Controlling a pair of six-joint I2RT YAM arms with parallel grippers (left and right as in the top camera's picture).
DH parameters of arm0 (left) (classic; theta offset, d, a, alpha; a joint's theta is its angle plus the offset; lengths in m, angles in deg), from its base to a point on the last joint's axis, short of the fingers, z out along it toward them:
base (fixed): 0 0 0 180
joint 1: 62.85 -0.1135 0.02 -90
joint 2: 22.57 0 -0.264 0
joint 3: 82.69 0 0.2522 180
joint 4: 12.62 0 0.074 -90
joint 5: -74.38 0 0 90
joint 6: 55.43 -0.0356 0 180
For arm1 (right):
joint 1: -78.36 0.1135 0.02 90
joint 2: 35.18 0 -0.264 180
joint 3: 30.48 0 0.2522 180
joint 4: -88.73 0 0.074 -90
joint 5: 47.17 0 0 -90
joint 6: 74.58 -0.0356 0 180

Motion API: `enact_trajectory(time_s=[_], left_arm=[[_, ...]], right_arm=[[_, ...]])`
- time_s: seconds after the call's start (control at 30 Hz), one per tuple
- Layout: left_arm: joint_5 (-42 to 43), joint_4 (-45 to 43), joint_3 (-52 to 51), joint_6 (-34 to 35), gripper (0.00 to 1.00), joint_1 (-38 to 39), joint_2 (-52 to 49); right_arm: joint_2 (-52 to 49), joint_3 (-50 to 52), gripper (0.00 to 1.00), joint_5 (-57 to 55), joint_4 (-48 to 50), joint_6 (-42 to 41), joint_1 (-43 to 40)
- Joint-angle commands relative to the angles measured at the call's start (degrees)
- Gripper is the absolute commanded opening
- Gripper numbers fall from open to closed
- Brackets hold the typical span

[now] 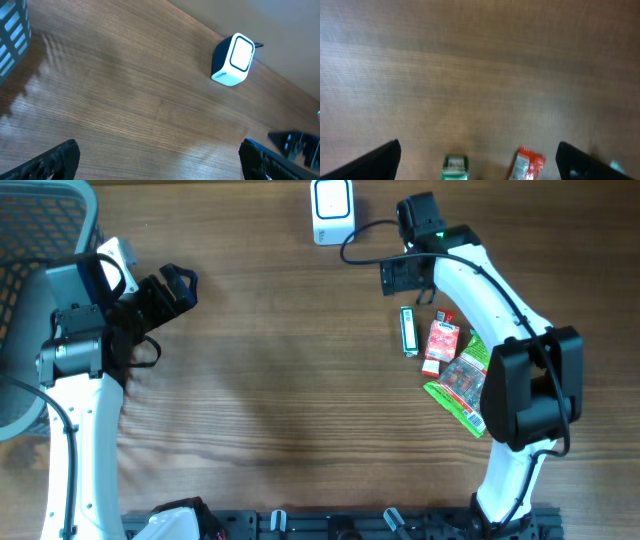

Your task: Scan the item barcode

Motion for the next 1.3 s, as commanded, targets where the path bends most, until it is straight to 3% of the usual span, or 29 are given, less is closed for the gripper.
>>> enact_trajectory(time_s=[0.0,0.13,0.53,1.27], left_arm=[[-0.11,-0.13,0.79,-0.98,1.00,-0.26,-0.15],[-0.11,-0.13,0.79,-0.96,1.00,-0.26,-0.15],[-0.11,-0.13,0.79,-0.98,1.00,-0.26,-0.15],[-0.11,-0.13,0.79,-0.98,1.00,-0.26,-0.15]], right_arm=[[-0.42,-0.59,1.00,0.52,8.37,-0.85,0.07],[-0.42,-0.59,1.00,0.52,13.40,-0.87,0.07],[2.29,-0.55,1.00,0.52,13.86,-0.87,1.16],[52.48,-0.55,1.00,0.52,10.05,-0.87,3.56]])
